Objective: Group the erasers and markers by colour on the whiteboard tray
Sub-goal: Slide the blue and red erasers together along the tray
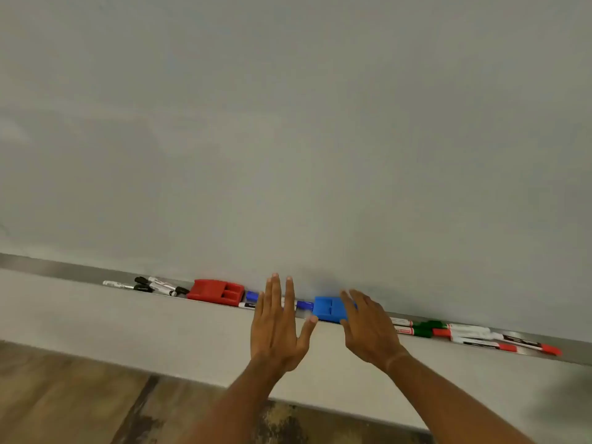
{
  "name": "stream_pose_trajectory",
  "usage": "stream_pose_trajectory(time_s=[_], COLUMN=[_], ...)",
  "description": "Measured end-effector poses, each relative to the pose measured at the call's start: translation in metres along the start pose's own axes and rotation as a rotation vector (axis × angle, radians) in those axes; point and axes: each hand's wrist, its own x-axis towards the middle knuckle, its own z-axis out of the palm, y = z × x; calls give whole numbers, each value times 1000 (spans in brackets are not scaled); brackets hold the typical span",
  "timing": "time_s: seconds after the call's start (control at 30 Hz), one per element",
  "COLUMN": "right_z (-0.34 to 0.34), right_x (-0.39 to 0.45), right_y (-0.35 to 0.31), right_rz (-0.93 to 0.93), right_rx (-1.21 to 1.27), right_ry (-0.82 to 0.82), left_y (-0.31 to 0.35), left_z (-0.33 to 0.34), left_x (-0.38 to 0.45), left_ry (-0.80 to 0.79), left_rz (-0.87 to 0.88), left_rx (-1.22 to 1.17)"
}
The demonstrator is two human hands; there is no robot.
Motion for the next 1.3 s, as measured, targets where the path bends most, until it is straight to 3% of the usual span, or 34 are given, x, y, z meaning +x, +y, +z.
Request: stream_pose_trajectory(time_s=[0.6, 0.93, 1.3], right_z=[35, 38, 6], right_x=[61, 61, 72], right_y=[7, -3, -36], right_rz=[-84, -86, -187], right_rx=[-225, -222, -134], right_ry=[-211, -192, -31], left_y=[-14, -32, -58], left_z=[30, 34, 9], left_x=[25, 22, 15], left_ry=[-61, -51, 10], left_rz=[-71, -114, -196], left_rx=[30, 43, 82])
